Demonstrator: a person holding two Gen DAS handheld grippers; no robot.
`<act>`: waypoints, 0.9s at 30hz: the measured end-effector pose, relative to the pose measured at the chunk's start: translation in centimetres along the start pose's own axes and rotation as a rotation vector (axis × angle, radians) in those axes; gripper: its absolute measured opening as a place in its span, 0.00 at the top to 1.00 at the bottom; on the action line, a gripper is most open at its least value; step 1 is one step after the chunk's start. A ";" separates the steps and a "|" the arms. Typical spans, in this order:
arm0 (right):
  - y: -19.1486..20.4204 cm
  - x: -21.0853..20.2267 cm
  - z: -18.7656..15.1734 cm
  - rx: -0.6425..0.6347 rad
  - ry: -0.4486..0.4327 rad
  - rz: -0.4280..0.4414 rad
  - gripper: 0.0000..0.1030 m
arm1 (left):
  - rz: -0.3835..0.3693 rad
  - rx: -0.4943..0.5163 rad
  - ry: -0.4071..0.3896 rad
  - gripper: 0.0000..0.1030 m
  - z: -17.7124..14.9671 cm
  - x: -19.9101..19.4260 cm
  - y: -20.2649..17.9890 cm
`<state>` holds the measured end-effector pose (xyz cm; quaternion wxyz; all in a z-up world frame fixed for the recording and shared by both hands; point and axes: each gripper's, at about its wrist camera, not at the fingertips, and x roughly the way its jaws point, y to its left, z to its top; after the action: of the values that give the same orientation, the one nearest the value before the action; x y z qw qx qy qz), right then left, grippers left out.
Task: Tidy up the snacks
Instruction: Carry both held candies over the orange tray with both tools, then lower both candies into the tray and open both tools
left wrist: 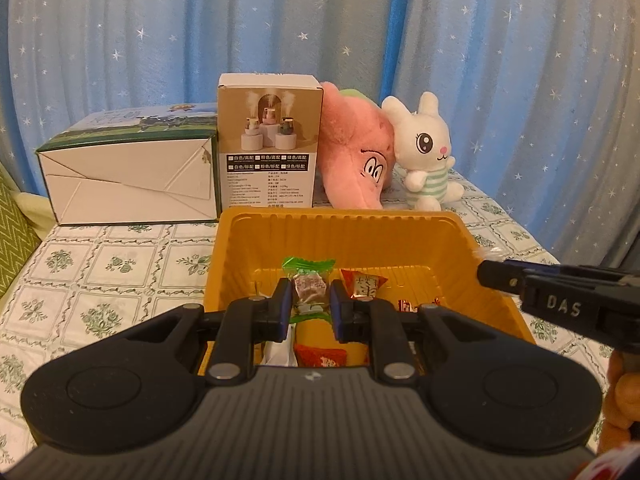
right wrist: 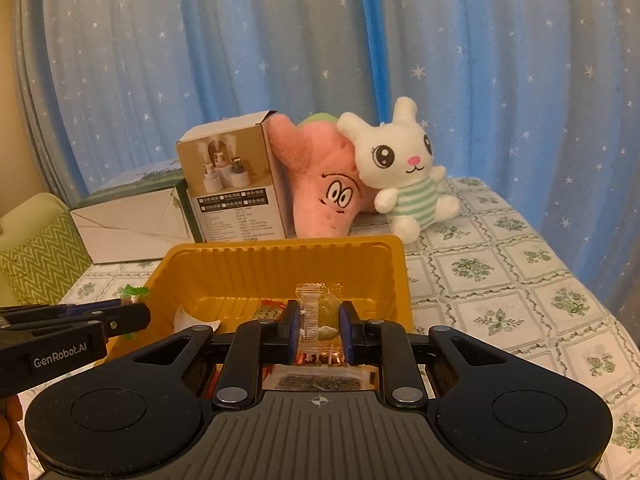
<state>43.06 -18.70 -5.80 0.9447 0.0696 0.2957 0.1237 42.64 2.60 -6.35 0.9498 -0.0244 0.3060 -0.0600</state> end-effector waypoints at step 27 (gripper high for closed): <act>-0.4 4.7 0.7 0.038 0.070 0.013 0.80 | -0.029 -0.007 0.101 0.83 0.4 6.0 0.1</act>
<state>47.27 -17.90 -7.82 0.9315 0.0849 0.3303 0.1266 47.71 1.90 -9.48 0.9320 -0.0290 0.3535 -0.0741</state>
